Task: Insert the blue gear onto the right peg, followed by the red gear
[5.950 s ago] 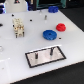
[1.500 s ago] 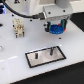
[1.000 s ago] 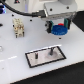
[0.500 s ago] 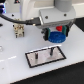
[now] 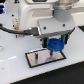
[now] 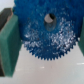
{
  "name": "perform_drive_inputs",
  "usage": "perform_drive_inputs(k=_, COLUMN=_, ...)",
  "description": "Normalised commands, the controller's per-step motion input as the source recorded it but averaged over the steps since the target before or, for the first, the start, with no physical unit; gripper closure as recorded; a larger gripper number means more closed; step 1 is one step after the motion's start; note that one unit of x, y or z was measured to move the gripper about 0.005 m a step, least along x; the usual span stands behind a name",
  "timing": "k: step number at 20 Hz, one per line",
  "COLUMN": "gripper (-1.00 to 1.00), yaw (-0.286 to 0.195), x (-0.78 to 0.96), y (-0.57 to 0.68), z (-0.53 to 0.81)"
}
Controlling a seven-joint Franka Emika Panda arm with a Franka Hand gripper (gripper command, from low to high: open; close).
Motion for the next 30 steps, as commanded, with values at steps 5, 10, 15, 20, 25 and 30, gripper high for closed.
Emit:
perform_drive_inputs(k=5, gripper=1.00, yaw=0.000, x=0.25, y=-0.09, z=-0.06)
perform_drive_inputs(k=10, gripper=1.00, yaw=0.000, x=0.14, y=0.00, z=-0.09)
perform_drive_inputs(k=15, gripper=1.00, yaw=0.000, x=0.01, y=0.00, z=0.13)
perform_drive_inputs(k=20, gripper=1.00, yaw=0.000, x=0.02, y=0.01, z=0.04)
perform_drive_inputs(k=25, gripper=1.00, yaw=0.000, x=0.04, y=-0.04, z=0.08)
perform_drive_inputs(k=30, gripper=1.00, yaw=0.000, x=0.13, y=-0.08, z=0.18)
